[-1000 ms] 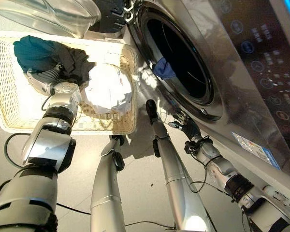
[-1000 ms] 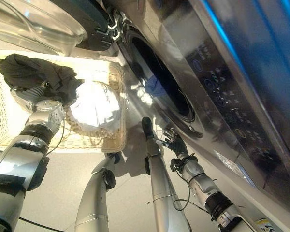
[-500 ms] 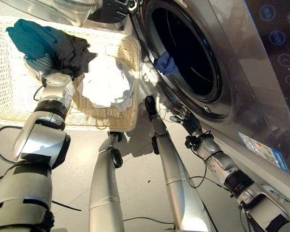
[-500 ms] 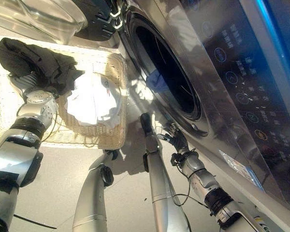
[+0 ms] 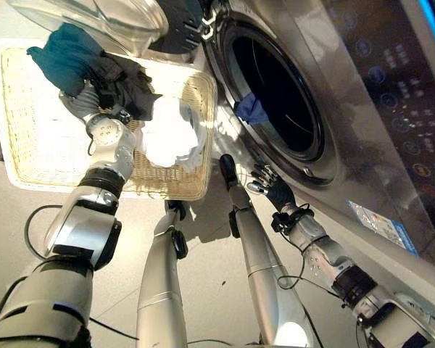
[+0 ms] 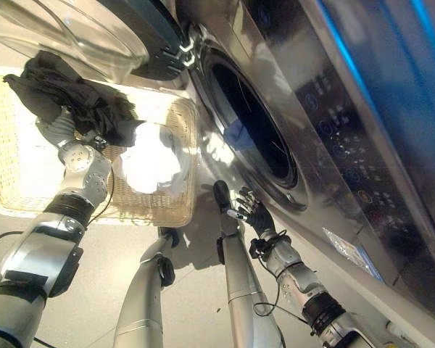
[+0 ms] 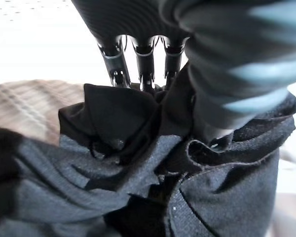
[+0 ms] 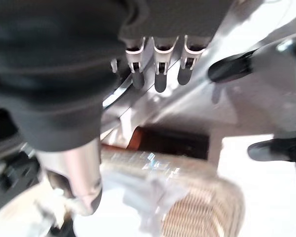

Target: Put the clothes into the washing machine.

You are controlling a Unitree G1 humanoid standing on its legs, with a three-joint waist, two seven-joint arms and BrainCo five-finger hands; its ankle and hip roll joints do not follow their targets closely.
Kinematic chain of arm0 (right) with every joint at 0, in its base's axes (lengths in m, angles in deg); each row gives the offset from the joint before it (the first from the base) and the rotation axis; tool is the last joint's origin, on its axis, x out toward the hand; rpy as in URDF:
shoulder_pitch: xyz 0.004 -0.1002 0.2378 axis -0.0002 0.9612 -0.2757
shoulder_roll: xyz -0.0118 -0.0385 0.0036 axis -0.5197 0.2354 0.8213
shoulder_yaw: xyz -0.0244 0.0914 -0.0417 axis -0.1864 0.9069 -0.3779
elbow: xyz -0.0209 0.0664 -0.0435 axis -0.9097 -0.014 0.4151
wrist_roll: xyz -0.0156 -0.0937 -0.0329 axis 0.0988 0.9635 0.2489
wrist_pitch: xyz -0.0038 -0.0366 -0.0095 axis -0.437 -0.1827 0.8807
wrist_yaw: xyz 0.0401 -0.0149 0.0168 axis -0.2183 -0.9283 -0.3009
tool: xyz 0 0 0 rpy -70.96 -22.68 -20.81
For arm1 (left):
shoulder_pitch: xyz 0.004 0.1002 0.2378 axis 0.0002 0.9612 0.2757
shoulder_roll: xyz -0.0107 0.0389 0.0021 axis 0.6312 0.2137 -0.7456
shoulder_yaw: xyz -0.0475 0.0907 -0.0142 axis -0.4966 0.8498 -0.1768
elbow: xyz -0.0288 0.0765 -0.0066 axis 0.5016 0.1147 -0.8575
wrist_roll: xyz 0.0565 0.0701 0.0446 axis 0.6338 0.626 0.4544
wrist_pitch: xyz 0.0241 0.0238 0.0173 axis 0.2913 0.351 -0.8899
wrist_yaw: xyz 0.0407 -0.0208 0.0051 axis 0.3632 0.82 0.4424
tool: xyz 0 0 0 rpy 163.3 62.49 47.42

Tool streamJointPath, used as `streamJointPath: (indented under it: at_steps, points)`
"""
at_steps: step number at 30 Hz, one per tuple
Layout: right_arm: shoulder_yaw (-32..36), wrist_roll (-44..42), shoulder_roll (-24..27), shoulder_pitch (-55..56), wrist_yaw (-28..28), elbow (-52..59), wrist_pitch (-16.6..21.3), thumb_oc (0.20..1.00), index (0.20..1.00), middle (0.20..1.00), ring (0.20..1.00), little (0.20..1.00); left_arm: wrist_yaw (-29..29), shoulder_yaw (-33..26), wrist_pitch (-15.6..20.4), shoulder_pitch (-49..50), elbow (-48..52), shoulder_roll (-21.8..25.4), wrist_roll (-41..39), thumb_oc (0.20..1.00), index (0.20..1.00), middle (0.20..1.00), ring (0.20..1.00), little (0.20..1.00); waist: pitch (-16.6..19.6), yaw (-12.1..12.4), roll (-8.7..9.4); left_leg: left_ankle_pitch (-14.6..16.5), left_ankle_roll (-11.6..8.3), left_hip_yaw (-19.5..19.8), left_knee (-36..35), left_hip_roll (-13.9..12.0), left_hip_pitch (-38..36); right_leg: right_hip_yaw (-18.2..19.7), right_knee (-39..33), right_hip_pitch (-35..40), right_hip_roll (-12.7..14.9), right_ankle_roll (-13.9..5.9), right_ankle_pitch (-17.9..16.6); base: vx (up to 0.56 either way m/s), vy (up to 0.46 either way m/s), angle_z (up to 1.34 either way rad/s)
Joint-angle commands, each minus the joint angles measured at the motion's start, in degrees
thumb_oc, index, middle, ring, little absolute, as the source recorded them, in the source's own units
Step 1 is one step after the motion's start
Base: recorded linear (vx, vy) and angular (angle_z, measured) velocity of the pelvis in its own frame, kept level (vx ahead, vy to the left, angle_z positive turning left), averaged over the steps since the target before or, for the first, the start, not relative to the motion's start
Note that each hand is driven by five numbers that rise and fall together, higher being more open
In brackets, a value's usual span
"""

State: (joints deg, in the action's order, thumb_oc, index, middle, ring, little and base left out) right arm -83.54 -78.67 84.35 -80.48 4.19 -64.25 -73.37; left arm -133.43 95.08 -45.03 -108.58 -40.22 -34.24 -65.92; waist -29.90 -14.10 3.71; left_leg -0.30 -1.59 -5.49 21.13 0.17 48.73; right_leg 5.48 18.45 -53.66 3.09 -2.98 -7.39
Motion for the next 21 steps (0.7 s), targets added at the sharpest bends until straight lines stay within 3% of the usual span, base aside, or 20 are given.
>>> streamJointPath:
  at_steps: [1,2,7,9,10,13,16,18,21]
  points:
    - [1.6,6.3,0.5,3.0,-1.1,7.7,4.3,1.000,1.000,1.000,1.000,1.000,0.1,-3.6,7.5,-1.0,5.3,1.9,10.2,0.200,0.200,0.200,0.200,0.200,0.1,2.4,-2.10,-0.3,-0.09,-0.3,-3.8,3.3,-4.6,-2.2,-2.7,4.9,-5.5,1.19,3.7,-0.09,-0.119,0.09]
    - [1.9,10.5,1.1,2.9,-1.2,9.7,5.1,1.000,1.000,1.000,1.000,1.000,0.7,-4.8,7.6,2.8,8.8,1.7,14.7,0.200,0.200,0.200,0.200,0.200,0.1,3.8,-2.99,-1.0,-0.32,0.3,-5.5,3.1,-6.3,-3.5,-2.7,6.9,-4.9,1.22,4.7,-0.11,-0.142,0.16]
    - [2.5,16.5,2.0,1.1,-0.4,11.2,5.5,1.000,1.000,1.000,1.000,1.000,3.1,-5.6,7.0,7.9,13.6,1.1,25.1,0.200,0.200,0.200,0.200,0.200,0.1,6.2,-4.19,-1.7,-0.69,0.9,-7.5,3.1,-9.2,-5.9,-2.4,10.5,-3.7,1.25,6.3,-0.06,-0.109,0.21]
    - [3.4,18.1,3.0,-1.2,0.0,12.6,4.4,1.000,1.000,1.000,1.000,1.000,6.0,-5.5,6.4,11.1,17.1,0.9,32.8,0.200,0.200,0.200,0.200,0.200,0.1,7.8,-4.84,-2.2,-0.91,1.4,-8.7,3.0,-11.1,-7.5,-2.4,12.7,-2.9,1.26,7.1,-0.08,-0.157,0.27]
    - [4.3,19.7,3.6,-3.3,-0.3,13.5,3.6,1.000,1.000,1.000,1.000,1.000,10.2,-5.6,5.1,13.6,21.9,0.9,35.2,0.200,0.200,0.200,0.200,0.200,0.1,9.1,-5.40,-2.7,-0.99,1.7,-10.2,2.9,-12.7,-8.7,-2.6,14.5,-2.5,1.29,7.7,-0.07,-0.152,0.32]
    - [5.0,21.7,4.1,-5.5,0.2,14.0,3.2,1.000,1.000,1.000,1.000,1.000,17.4,-5.2,4.7,16.4,26.8,1.2,34.8,0.200,0.200,0.200,0.200,0.200,0.1,10.5,-6.11,-3.4,-1.05,2.2,-11.6,2.9,-14.3,-9.8,-2.7,16.3,-2.1,1.33,8.2,-0.04,-0.093,0.26]
    - [5.7,26.9,3.9,-9.6,2.0,14.6,1.4,1.000,1.000,1.000,1.000,1.000,33.5,-4.0,0.8,21.0,36.6,0.6,27.3,0.200,0.200,0.200,0.200,0.200,0.1,12.4,-7.23,-3.8,-1.06,2.8,-12.8,3.3,-16.5,-11.6,-3.0,19.0,-1.2,1.25,8.7,-0.04,-0.087,0.18]
    - [6.0,29.8,3.9,-11.8,3.0,15.1,0.4,1.000,1.000,1.000,1.000,1.000,40.6,-3.4,-1.3,22.5,40.3,0.2,23.3,0.200,0.200,0.200,0.200,0.200,0.1,13.1,-7.77,-4.2,-0.96,3.0,-13.1,3.5,-16.7,-12.3,-3.4,19.3,-0.9,1.20,8.2,-0.04,-0.036,0.10]
    - [5.9,33.6,4.6,-13.5,3.8,15.6,0.0,1.000,1.000,1.000,1.000,1.000,46.9,-2.3,-3.6,24.3,44.4,0.6,19.0,0.200,0.200,0.200,0.200,0.200,0.1,13.7,-8.35,-4.6,-0.82,2.9,-13.9,3.6,-17.3,-13.0,-4.0,20.1,-0.5,1.05,8.0,-0.03,-0.002,0.14]
